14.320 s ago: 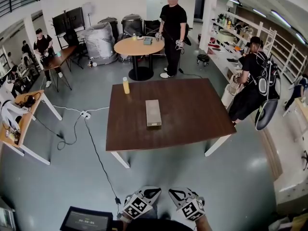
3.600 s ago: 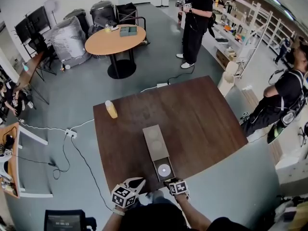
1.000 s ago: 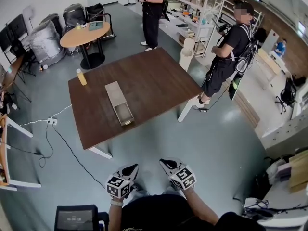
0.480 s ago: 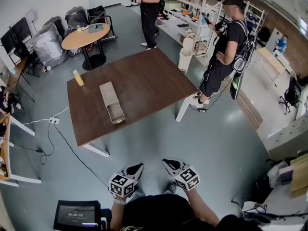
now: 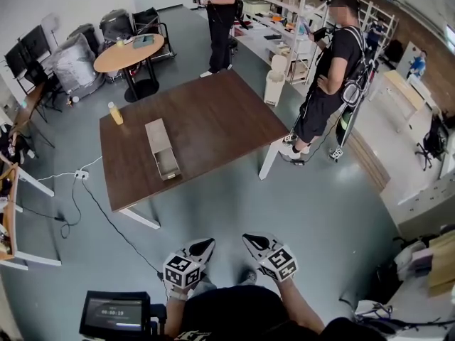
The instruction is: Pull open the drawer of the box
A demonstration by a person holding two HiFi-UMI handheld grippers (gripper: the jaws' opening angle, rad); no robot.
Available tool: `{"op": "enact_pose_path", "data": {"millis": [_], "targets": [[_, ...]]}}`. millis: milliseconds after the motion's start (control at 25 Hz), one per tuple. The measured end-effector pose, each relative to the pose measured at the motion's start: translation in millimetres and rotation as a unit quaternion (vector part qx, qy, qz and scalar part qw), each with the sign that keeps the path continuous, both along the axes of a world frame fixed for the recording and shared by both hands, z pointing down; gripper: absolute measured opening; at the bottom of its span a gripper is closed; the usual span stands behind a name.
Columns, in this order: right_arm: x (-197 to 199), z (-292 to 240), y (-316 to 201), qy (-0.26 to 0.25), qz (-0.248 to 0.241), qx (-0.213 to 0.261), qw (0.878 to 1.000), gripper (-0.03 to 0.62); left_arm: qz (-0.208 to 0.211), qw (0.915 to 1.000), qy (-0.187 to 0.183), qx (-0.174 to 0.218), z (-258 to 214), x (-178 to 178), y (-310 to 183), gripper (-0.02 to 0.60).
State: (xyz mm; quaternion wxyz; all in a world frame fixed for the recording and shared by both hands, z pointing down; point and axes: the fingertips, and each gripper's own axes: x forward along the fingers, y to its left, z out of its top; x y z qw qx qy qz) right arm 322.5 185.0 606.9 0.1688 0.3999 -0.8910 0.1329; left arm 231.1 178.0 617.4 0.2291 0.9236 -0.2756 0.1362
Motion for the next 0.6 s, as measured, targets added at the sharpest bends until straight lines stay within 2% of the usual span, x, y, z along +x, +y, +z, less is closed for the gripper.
{"op": "enact_pose_path", "data": {"millis": [280, 600], "targets": [[12.1, 1.3, -0.6, 0.007, -0.001, -0.001, 1.000, -0.012, 0.005, 1.0000, 0.001, -0.003, -1.8, 15.1, -3.5, 0.006], [1.7, 2.4, -10.3, 0.008, -0.002, 0.002, 1.000, -0.012, 0.010, 0.9999, -0.003, -0.007, 2.6, 10.0, -7.7, 0.006]]}}
